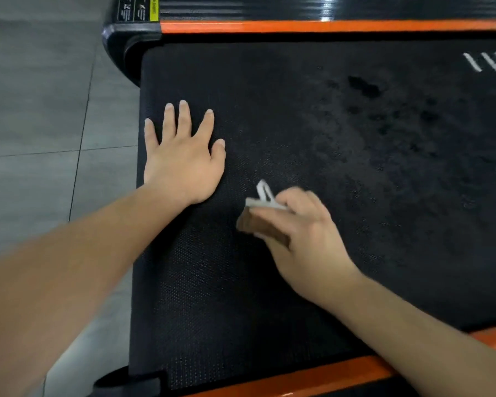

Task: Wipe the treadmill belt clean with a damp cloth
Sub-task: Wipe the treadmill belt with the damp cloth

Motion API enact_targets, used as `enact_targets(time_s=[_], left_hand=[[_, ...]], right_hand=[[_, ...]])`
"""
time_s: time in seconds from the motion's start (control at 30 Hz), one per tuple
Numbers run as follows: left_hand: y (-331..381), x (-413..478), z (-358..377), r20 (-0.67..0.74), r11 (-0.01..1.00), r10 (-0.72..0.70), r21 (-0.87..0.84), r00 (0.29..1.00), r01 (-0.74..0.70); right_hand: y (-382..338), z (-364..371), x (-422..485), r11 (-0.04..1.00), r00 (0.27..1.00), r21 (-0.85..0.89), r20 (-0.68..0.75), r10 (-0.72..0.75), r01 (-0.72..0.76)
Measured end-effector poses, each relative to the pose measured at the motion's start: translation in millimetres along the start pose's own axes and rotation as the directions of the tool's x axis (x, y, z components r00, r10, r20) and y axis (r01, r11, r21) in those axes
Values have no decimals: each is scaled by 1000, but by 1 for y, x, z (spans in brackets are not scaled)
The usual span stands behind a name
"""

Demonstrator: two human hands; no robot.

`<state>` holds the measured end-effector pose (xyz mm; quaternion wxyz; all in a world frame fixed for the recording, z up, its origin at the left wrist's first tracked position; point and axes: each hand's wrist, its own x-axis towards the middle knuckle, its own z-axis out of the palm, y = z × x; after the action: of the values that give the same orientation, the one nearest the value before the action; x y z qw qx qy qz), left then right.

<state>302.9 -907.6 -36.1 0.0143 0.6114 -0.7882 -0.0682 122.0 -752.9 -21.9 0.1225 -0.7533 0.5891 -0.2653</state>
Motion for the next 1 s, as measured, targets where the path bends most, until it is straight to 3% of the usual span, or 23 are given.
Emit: enact_targets(time_s=[0.1,0.17,0.23,0.27,0.33,0.43,0.47,0.53,0.6,0.7,0.77,0.83,0.93,1.0], left_hand=[[1,-1,-2,4,1000,4,-6,1000,-4],[2,-1,-2,0,1000,-1,-13,1000,1],[2,-2,-1,-10,1000,-12,-11,1000,12],[2,-2,-1,-13,1000,-13,-9,1000,13],[3,-1,-1,-12,1000,-13,-14,1000,13],[2,-1,-2,-8,1000,-21,-23,1000,21],[2,-1,-3,-7,1000,-21,-21,1000,21],[4,-2,-3,-9,1000,-20,-15,1000,20],[5,-3,-3,-11,1000,-22,-19,1000,22],[7,-4,-6,-20,999,-23,-30,1000,23],[10,-11,-9,-35,999,-3,-49,999,1],[19,-18,-11,-36,997,46,-68,998,-48],[42,-24,-8,33,995,58,-87,998,-55],[52,-24,-2,39,997,-3,-75,999,6]], right_hand=[[13,-19,3,993,992,-44,69,-110,113],[43,-30,20,993,997,-114,-75,19,-28],[46,-31,21,978,966,-31,-165,199,-207],[34,-26,11,982,971,-30,-153,182,-188],[0,-15,-21,999,1000,35,-21,14,-13],[-2,-30,-36,987,975,94,172,-142,127],[13,-38,-31,991,981,43,144,-129,124],[44,-51,-20,999,999,-25,-9,42,-42],[51,-51,-24,987,985,-10,-67,162,-163],[20,-44,-54,997,994,83,110,-16,7],[18,-54,-62,980,954,163,256,-156,117],[39,-64,-50,986,969,88,191,-159,144],[65,-67,-39,996,997,41,-7,74,-73],[51,-59,-53,998,996,52,72,-44,40]])
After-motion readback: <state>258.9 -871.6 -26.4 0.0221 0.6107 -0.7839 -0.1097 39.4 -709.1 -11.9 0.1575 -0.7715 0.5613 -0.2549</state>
